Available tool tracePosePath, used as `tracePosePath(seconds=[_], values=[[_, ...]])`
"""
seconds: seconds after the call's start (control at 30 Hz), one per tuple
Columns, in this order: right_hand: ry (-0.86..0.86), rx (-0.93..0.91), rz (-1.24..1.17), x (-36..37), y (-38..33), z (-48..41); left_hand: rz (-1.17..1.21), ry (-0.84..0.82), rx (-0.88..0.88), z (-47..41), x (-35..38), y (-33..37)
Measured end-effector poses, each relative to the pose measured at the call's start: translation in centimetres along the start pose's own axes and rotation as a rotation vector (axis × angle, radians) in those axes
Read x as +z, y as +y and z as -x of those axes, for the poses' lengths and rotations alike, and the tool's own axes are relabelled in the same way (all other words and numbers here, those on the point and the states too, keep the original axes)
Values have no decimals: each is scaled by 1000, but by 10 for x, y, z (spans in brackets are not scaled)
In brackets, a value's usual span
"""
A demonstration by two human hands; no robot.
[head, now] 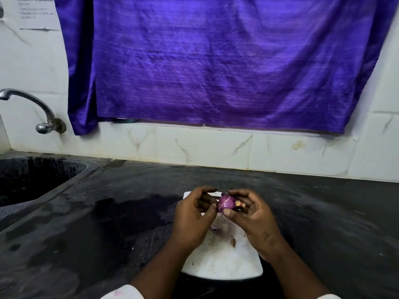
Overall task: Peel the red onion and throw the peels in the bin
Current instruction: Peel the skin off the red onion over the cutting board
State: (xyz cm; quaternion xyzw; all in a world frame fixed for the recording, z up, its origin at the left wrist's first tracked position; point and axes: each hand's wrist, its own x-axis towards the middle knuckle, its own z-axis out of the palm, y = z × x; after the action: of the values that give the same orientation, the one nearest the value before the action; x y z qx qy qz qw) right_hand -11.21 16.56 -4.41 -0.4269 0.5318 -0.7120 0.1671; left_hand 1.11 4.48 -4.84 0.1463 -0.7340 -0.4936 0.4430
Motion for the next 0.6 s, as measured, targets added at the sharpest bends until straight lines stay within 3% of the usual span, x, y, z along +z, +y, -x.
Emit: tracePosePath(seconds=[0.6], values=[[-26,42,-29,1,-5,2,92,9,-69,-2,2,-2]])
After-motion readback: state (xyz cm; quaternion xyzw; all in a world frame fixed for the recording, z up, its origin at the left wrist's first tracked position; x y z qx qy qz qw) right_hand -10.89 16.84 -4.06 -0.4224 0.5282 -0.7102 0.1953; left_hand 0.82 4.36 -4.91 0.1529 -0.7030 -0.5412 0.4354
